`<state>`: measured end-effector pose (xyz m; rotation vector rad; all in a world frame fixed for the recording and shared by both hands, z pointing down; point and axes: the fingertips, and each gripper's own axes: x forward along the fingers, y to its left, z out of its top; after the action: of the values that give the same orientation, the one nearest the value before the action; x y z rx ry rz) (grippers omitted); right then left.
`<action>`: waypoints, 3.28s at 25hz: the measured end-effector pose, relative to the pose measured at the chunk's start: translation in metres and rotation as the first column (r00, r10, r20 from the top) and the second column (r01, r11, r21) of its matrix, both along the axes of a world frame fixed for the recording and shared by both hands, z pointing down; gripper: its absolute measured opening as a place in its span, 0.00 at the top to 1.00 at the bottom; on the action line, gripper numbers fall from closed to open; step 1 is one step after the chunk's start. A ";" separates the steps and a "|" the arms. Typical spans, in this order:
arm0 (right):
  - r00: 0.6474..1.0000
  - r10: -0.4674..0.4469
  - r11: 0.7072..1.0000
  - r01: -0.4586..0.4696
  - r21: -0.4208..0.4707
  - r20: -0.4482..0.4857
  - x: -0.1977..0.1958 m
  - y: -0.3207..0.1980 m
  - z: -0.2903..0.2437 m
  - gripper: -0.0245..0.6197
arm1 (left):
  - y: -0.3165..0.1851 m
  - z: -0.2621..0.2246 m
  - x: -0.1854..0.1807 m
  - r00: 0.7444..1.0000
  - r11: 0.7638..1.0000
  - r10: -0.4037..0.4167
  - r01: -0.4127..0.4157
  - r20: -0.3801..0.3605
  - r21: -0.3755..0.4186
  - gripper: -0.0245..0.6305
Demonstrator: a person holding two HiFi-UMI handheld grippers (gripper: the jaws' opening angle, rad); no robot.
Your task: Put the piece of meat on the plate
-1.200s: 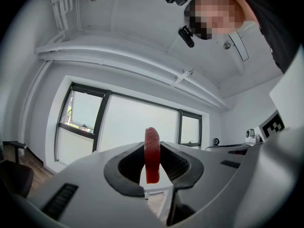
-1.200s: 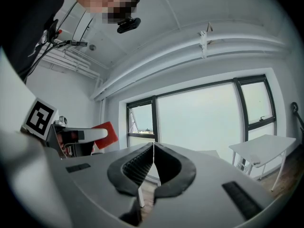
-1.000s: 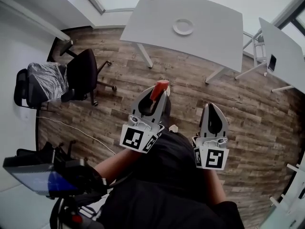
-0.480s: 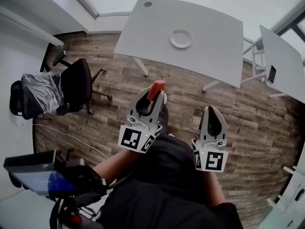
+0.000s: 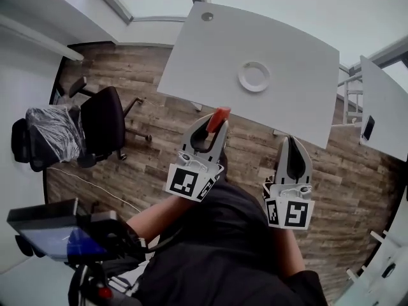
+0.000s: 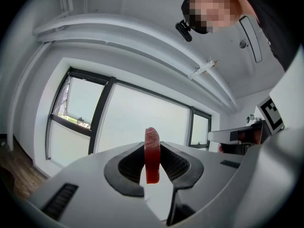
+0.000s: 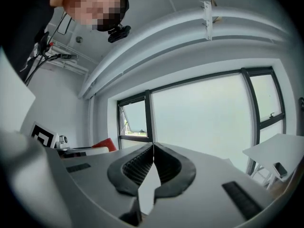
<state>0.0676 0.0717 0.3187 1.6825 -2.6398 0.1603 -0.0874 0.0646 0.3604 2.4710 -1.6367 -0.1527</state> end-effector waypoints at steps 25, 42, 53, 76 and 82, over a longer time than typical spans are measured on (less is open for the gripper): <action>0.999 -0.029 0.999 0.028 -0.039 -0.030 -0.051 -0.135 0.009 0.95 | -0.140 0.060 0.006 0.992 0.983 0.125 -0.128 -0.031 -0.129 0.81; 1.000 -0.010 0.999 0.010 -0.043 -0.004 -0.002 -0.186 0.014 0.95 | -0.204 0.177 0.059 0.987 0.915 0.154 -0.123 0.052 -0.385 0.81; 1.000 0.016 0.999 -0.017 -0.040 -0.005 0.010 -0.203 0.011 0.95 | -0.224 0.250 0.085 0.972 0.861 0.213 -0.141 0.095 -0.490 0.81; 0.996 0.030 0.994 -0.038 -0.100 -0.080 0.016 -0.205 0.034 0.95 | -0.241 0.315 0.100 0.944 0.808 0.303 -0.181 0.132 -0.561 0.81; 0.994 0.055 0.993 -0.063 -0.097 -0.090 0.021 -0.202 0.032 0.95 | -0.242 0.321 0.102 0.931 0.804 0.330 -0.193 0.153 -0.562 0.81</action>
<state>0.0889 -0.1306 0.3511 1.6960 -2.4777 0.2105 0.0150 -0.1770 0.6810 2.2807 -1.1610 0.5960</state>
